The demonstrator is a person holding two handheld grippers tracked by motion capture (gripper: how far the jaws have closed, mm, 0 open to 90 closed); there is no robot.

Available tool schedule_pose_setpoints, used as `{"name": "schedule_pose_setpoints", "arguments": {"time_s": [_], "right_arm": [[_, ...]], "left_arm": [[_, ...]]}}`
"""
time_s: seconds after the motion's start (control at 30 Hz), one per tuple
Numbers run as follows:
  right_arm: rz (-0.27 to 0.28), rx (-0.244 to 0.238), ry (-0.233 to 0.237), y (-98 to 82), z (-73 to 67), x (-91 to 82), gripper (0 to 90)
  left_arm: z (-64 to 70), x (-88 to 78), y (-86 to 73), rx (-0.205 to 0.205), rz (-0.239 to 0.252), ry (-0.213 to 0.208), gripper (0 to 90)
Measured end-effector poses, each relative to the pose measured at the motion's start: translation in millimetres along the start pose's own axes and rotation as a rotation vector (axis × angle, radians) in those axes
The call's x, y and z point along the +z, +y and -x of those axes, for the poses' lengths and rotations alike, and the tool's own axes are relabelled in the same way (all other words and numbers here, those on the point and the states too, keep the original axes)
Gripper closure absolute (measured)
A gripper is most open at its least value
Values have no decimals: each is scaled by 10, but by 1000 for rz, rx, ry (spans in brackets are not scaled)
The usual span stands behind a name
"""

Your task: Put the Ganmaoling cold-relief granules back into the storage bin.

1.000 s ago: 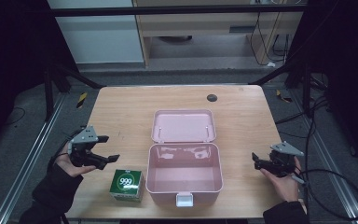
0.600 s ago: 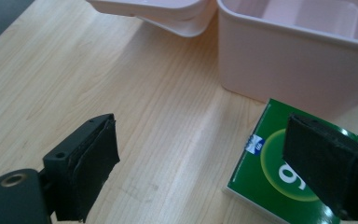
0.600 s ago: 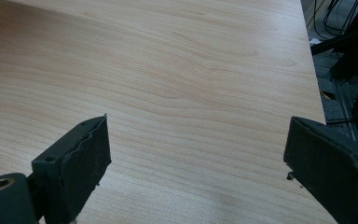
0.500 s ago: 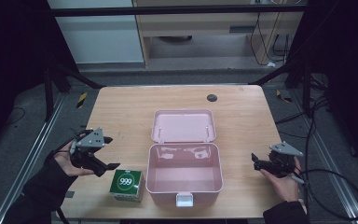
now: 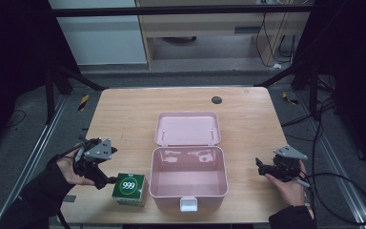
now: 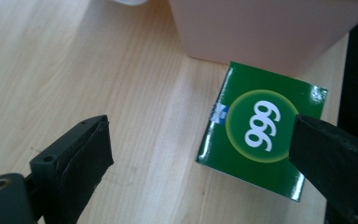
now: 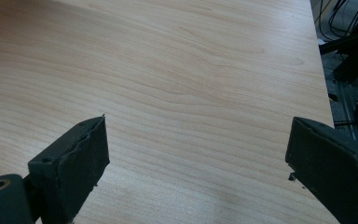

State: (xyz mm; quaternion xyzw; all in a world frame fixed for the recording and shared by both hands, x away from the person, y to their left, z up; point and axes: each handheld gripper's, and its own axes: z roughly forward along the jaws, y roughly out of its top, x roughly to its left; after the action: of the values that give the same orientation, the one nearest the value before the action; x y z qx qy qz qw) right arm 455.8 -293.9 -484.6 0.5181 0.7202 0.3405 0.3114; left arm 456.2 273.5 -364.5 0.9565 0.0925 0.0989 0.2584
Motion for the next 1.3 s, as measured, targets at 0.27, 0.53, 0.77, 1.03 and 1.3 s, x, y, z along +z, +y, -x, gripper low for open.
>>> {"name": "schedule_pose_setpoints", "arguments": {"time_s": [0.27,0.53,0.77,1.03,1.3], "right_arm": [[-2,-9,0,-2,-2,4,58],[-5,-16,2,-4,-2,9,55],[-12,-14,6,-6,-10,13,51],[-23,-22,7,-11,-9,24,51],[-27,-21,8,-10,-11,28,49]], "left_arm": [[84,51,68,55,-43,-34,45],[144,117,124,83,-72,-58,44],[180,228,147,105,-89,-83,44],[228,344,154,124,-99,-117,43],[254,448,154,140,-130,-138,43]]}}
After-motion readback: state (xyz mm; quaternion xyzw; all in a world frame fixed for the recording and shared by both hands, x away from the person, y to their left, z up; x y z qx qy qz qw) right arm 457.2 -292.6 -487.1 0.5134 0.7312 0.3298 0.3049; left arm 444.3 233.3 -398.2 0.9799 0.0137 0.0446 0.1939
